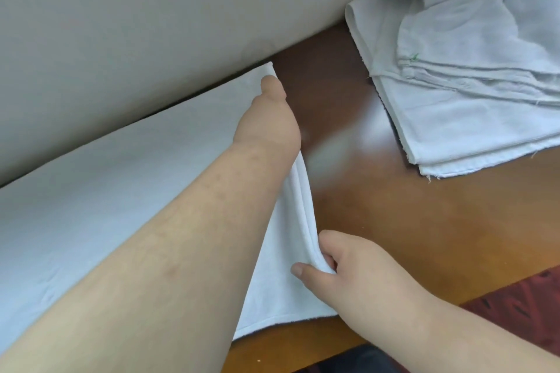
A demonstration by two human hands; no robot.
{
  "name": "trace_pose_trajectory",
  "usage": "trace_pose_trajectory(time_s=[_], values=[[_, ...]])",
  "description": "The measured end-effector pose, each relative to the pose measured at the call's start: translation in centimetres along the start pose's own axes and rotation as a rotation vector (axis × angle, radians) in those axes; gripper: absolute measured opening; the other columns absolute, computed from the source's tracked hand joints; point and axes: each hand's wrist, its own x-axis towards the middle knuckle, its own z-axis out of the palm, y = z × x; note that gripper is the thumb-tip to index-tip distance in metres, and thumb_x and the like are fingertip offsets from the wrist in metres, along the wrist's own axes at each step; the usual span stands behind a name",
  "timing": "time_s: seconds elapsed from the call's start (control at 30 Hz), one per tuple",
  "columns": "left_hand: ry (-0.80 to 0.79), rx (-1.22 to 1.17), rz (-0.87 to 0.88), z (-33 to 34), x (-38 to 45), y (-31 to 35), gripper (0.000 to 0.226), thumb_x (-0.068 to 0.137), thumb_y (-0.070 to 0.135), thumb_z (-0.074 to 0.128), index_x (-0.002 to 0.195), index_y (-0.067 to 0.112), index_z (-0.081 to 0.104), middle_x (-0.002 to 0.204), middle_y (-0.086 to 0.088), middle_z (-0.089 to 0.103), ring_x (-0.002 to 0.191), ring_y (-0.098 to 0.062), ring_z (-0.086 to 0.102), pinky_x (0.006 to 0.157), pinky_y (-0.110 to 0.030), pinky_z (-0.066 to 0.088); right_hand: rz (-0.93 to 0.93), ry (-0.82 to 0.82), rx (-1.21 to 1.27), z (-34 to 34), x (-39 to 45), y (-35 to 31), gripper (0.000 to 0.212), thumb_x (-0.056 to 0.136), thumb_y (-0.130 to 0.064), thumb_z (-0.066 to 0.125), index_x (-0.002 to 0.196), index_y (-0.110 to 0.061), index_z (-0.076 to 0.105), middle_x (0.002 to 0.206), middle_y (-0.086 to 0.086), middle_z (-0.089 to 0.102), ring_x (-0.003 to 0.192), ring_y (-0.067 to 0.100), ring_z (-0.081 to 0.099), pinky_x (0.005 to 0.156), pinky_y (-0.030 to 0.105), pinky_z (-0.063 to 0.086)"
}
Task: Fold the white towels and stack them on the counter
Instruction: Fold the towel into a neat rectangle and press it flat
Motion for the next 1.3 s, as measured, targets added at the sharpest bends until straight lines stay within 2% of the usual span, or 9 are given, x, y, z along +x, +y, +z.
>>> trace_pose_trajectory(time_s=[0.23, 0.43, 0.53, 0.63, 0.8, 0.93, 1.03, 1.2, 1.3], values=[[-0.025, -0.12, -0.042, -3.8, -2.3, -3.4, 0.034, 0.082, 0.004, 0.035, 0.09, 0.035, 0.045, 0.073, 0.005, 0.053, 0.055, -0.014, 0.05, 0.046, -0.023, 0.033, -0.088, -0.087, 0.041, 2.1, -1.5, -3.8, 0.066, 0.069, -0.081, 0.049, 0.086, -0.017, 0.053, 0.086, 0.005, 0.06, 0.074, 0.017, 0.059, 0.072, 0.044, 0.054], [-0.007, -0.464, -0.106, -8.9, -4.0, -8.9, 0.052, 0.083, -0.002, 0.032, 0.086, 0.04, 0.063, 0.075, 0.005, 0.058, 0.031, 0.0, 0.043, 0.034, -0.012, 0.032, -0.314, -0.011, 0.017, 6.6, -2.5, -7.9, 0.063, 0.066, -0.086, 0.054, 0.067, -0.027, 0.032, 0.061, -0.008, 0.034, 0.053, 0.009, 0.034, 0.047, 0.028, 0.038], [0.022, -0.607, -0.126, -11.5, -5.6, -12.5, 0.053, 0.088, 0.001, 0.034, 0.104, 0.038, 0.068, 0.096, 0.008, 0.066, 0.054, 0.002, 0.055, 0.043, -0.01, 0.038, -0.404, 0.022, 0.01, 9.7, -3.1, -10.2, 0.062, 0.07, -0.09, 0.044, 0.065, -0.029, 0.032, 0.059, -0.011, 0.033, 0.052, 0.007, 0.033, 0.044, 0.022, 0.035], [0.087, -0.725, -0.133, -14.4, -7.3, -16.3, 0.043, 0.09, 0.009, 0.041, 0.115, 0.03, 0.068, 0.076, 0.02, 0.063, 0.05, 0.005, 0.054, 0.041, -0.009, 0.036, -0.52, 0.055, -0.075, 12.6, -3.4, -12.8, 0.049, 0.086, -0.072, 0.042, 0.067, -0.029, 0.03, 0.06, -0.011, 0.034, 0.052, 0.008, 0.035, 0.048, 0.016, 0.029], [0.085, -0.786, -0.086, -18.9, -9.4, -22.6, 0.051, 0.084, 0.014, 0.052, 0.132, 0.03, 0.058, 0.121, 0.016, 0.061, 0.092, 0.004, 0.063, 0.061, -0.01, 0.049, -0.573, -0.017, -0.018, 17.5, -4.0, -17.1, 0.029, 0.087, -0.042, 0.042, 0.066, -0.025, 0.031, 0.057, -0.013, 0.038, 0.049, 0.003, 0.039, 0.046, 0.009, 0.029], [0.135, -0.839, -0.096, -21.2, -10.8, -27.6, 0.057, 0.083, 0.009, 0.044, 0.134, 0.032, 0.056, 0.125, 0.019, 0.056, 0.101, 0.003, 0.062, 0.078, -0.019, 0.055, -0.533, -0.154, 0.117, 21.3, -4.4, -20.1, 0.031, 0.086, -0.041, 0.049, 0.065, -0.022, 0.036, 0.055, -0.015, 0.039, 0.047, 0.0, 0.041, 0.047, 0.006, 0.03], [0.157, -0.908, -0.075, -22.3, -12.1, -31.4, 0.06, 0.082, 0.006, 0.04, 0.136, 0.029, 0.054, 0.131, 0.016, 0.054, 0.087, 0.005, 0.065, 0.072, -0.02, 0.054, -0.546, -0.275, 0.169, 24.0, -4.5, -22.0, 0.033, 0.087, -0.039, 0.052, 0.065, -0.021, 0.037, 0.052, -0.014, 0.042, 0.048, -0.003, 0.04, 0.048, 0.005, 0.031], [0.202, -1.01, -0.109, -23.6, -13.6, -38.3, 0.063, 0.079, 0.004, 0.038, 0.135, 0.028, 0.055, 0.139, 0.013, 0.053, 0.114, -0.011, 0.061, 0.099, -0.037, 0.05, -0.607, -0.316, 0.007, 29.4, -4.0, -24.9, 0.031, 0.087, -0.043, 0.051, 0.068, -0.021, 0.039, 0.05, -0.021, 0.047, 0.053, 0.0, 0.047, 0.051, 0.007, 0.034], [0.237, -1.059, -0.191, -23.8, -14.2, -42.3, 0.062, 0.078, 0.005, 0.039, 0.13, 0.032, 0.059, 0.132, 0.014, 0.059, 0.108, -0.021, 0.065, 0.097, -0.047, 0.051, -0.592, -0.381, -0.041, 32.8, -3.2, -26.1, 0.036, 0.091, -0.045, 0.049, 0.067, -0.019, 0.04, 0.054, -0.013, 0.059, 0.059, 0.005, 0.054, 0.054, 0.012, 0.036]])
